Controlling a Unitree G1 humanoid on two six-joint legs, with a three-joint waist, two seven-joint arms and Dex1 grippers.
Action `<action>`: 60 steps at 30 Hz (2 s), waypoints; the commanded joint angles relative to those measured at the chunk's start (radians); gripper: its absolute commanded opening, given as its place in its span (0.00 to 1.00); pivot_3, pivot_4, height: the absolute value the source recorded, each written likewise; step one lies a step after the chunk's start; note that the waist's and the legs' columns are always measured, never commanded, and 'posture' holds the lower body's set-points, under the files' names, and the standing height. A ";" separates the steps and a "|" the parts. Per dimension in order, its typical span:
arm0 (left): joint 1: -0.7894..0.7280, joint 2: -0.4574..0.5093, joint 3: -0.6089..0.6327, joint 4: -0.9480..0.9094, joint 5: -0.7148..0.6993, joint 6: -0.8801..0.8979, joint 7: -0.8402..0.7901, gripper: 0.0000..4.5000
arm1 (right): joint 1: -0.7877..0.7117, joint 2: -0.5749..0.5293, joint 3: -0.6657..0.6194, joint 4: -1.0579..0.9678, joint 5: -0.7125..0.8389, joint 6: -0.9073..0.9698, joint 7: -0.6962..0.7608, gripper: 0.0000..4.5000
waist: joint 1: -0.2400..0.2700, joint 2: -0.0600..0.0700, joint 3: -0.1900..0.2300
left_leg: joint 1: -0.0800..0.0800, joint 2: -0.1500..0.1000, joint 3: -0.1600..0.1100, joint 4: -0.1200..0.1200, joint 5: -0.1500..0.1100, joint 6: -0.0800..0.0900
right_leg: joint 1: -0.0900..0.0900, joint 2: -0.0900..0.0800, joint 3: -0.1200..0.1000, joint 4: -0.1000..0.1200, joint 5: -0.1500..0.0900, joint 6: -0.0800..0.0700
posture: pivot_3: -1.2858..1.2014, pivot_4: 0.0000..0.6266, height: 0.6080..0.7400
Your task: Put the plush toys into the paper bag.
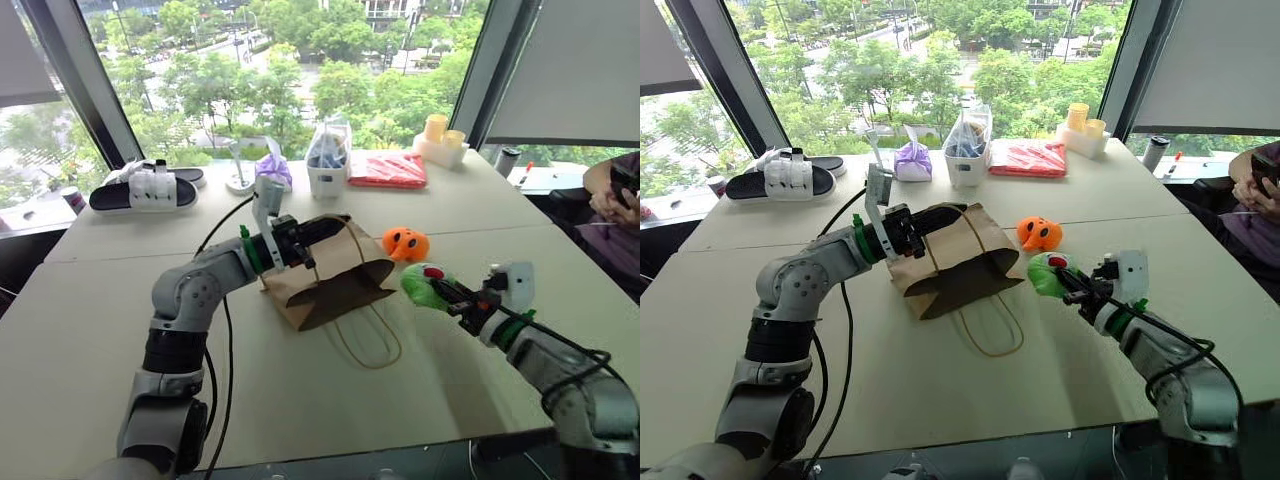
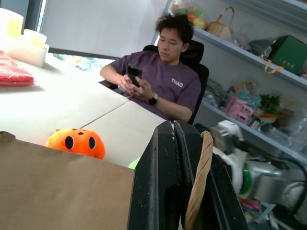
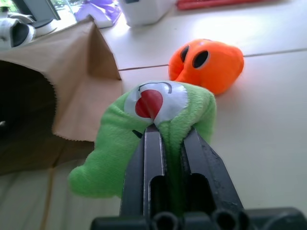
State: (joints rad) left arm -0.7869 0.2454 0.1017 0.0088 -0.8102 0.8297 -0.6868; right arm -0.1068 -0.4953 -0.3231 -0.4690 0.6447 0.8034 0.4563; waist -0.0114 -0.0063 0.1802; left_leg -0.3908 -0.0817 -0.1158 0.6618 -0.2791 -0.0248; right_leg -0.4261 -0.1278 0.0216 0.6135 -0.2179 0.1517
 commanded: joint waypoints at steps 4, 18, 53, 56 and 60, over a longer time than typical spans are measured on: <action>-0.051 -0.008 0.023 0.002 -0.049 0.033 -0.009 0.00 | -0.009 0.080 0.110 -0.175 0.165 0.131 -0.086 0.01 | -0.003 0.000 0.000 | 0.001 0.001 0.001 0.000 0.000 0.000 | 0.000 0.001 0.000 0.001 0.000 -0.001 | 0.52 0.24 1.00; -0.041 -0.043 0.049 -0.026 -0.060 0.007 0.048 0.00 | -0.351 0.322 0.390 0.282 -0.236 -0.118 -0.250 0.18 | -0.001 0.000 0.000 | 0.000 0.001 0.001 0.000 0.003 -0.006 | -0.002 0.002 0.001 0.001 0.001 -0.001 | 0.52 0.24 1.00; -0.007 -0.047 0.092 -0.042 -0.026 -0.036 0.178 0.00 | -0.960 0.128 0.280 1.522 -0.470 -0.551 -0.297 0.91 | -0.004 0.000 0.000 | 0.000 0.007 0.007 -0.010 0.006 -0.010 | -0.005 0.007 0.003 -0.001 0.004 -0.006 | 0.52 0.24 1.00; 0.003 -0.043 0.092 -0.061 -0.028 -0.034 0.190 0.00 | -1.002 0.135 0.294 1.638 -0.520 -0.596 -0.282 0.79 | -0.007 0.000 0.000 | -0.001 0.007 0.006 -0.011 0.006 -0.010 | -0.006 0.006 0.003 -0.002 0.004 -0.006 | 0.52 0.24 1.00; 0.011 -0.033 0.099 -0.064 -0.026 -0.035 0.190 0.00 | -1.024 0.130 0.292 1.696 -0.557 -0.614 -0.263 0.40 | -0.009 0.000 0.000 | -0.001 0.006 0.006 -0.011 0.007 -0.012 | -0.006 0.006 0.003 -0.002 0.004 -0.006 | 0.52 0.24 1.00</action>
State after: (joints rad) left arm -0.7775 0.2005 0.1795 -0.0201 -0.8191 0.8039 -0.4941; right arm -1.1160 -0.3520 -0.0287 1.2030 0.1178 0.1996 0.1908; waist -0.0205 -0.0062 0.1801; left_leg -0.3911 -0.0754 -0.1102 0.6505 -0.2720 -0.0375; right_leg -0.4321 -0.1217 0.0242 0.6110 -0.2143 0.1459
